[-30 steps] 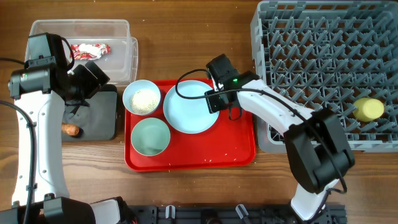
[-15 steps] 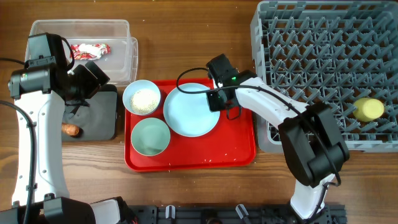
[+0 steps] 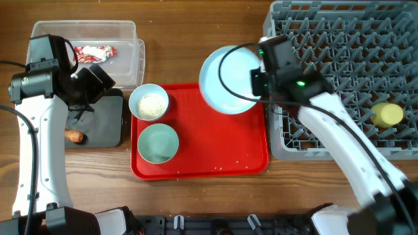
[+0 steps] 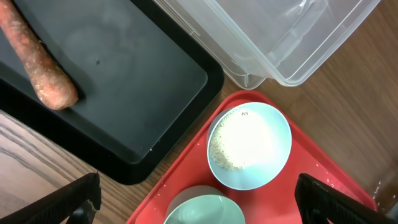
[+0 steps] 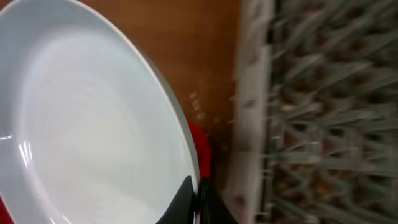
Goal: Sort waste into correct bins and load items into the dishwasher rack
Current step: 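Lift the plate with the right gripper and stand it in the rack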
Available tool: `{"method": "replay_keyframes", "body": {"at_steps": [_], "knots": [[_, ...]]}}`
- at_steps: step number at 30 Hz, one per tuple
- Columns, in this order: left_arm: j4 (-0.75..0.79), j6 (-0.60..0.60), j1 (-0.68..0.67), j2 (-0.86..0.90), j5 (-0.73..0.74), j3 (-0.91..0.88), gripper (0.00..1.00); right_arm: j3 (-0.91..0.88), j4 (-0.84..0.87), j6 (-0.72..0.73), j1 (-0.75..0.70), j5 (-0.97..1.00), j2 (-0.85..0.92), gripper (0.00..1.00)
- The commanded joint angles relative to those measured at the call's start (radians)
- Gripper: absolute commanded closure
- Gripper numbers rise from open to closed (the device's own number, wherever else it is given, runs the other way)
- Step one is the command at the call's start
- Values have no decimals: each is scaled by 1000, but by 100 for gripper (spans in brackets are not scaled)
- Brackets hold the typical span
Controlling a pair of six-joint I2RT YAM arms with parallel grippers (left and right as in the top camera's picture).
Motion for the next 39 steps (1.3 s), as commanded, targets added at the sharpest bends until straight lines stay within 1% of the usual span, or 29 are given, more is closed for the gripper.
{"method": "replay_keyframes", "body": {"at_steps": [1, 4, 7, 10, 13, 18, 23, 27, 34, 39], "knots": [[0, -10, 3, -12, 8, 10, 0, 1, 29, -69, -46, 272, -124, 96], [0, -10, 3, -12, 8, 10, 0, 1, 134, -163, -115, 445, -185, 96], [0, -9, 3, -12, 8, 10, 0, 1, 297, -347, -210, 554, -195, 96], [0, -9, 3, -12, 8, 10, 0, 1, 469, -511, -319, 570, -192, 96], [3, -9, 3, -12, 8, 10, 0, 1, 637, -629, -447, 569, -170, 96], [3, -9, 3, -12, 8, 10, 0, 1, 809, -751, -634, 550, -50, 96], [-1, 17, 3, -12, 5, 10, 0, 1, 969, -855, -740, 506, 92, 96], [-1, 17, 3, -12, 5, 10, 0, 1, 1058, -896, -814, 461, 222, 96], [-1, 17, 3, -12, 5, 10, 0, 1, 1085, -946, -836, 410, 371, 96], [-1, 17, 3, -12, 5, 10, 0, 1, 1078, -943, -822, 391, 383, 95]]}}
